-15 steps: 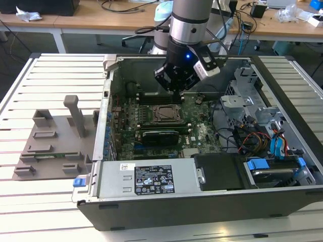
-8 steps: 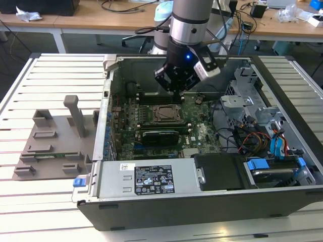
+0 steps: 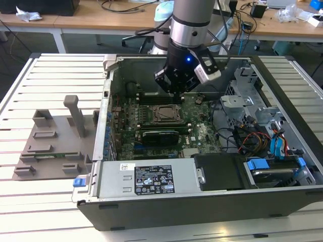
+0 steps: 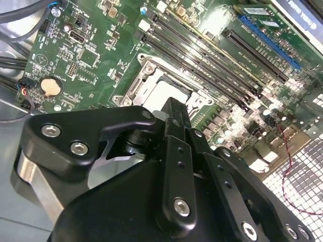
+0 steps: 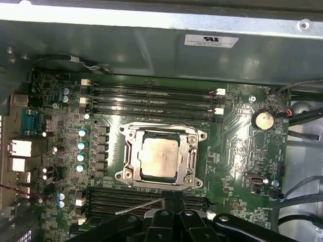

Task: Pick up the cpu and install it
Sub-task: 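Install the second cpu locking lever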

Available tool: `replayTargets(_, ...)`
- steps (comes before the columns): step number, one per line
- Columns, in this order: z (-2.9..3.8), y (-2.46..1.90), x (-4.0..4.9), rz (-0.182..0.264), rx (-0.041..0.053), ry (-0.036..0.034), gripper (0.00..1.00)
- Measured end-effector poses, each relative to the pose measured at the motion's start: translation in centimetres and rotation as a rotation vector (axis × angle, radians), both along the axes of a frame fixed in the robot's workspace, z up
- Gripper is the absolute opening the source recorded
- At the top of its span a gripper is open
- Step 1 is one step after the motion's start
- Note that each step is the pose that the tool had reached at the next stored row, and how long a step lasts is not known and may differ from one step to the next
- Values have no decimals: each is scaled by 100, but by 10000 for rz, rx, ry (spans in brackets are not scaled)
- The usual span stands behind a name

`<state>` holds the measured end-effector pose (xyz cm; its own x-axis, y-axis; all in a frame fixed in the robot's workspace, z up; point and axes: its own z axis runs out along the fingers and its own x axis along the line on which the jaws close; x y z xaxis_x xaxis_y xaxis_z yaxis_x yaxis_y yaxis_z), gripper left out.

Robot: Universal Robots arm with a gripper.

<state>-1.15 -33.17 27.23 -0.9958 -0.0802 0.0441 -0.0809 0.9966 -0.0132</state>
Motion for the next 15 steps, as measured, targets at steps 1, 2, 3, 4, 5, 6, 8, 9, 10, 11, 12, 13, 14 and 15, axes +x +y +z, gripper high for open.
replayTargets(1, -1, -2, 0, 0, 348, -1, 11)
replayTargets(2, -2, -3, 0, 1, 649, -1, 11)
replayTargets(3, -3, -19, 0, 0, 865, 0, 11)
replayTargets(4, -6, -80, -4, 0, 899, -1, 11)
replayTargets(5, -8, -126, -11, 0, 900, -1, 11)
replayTargets(6, -10, -158, -19, 0, 899, 0, 11)
replayTargets(8, -14, -210, -33, 0, 899, -1, 11)
replayTargets(9, -16, -221, -38, -1, 899, -1, 11)
replayTargets(10, -19, -229, -42, -1, 900, -1, 11)
replayTargets(11, -21, -238, -49, -1, 899, -1, 11)
replayTargets(12, -29, -255, -63, 0, 900, -2, 11)
replayTargets(13, -37, -270, -71, 1, 899, -1, 11)
replayTargets(14, -45, -281, -77, 2, 900, -1, 11)
replayTargets(15, -56, -289, -80, 1, 901, -1, 11)
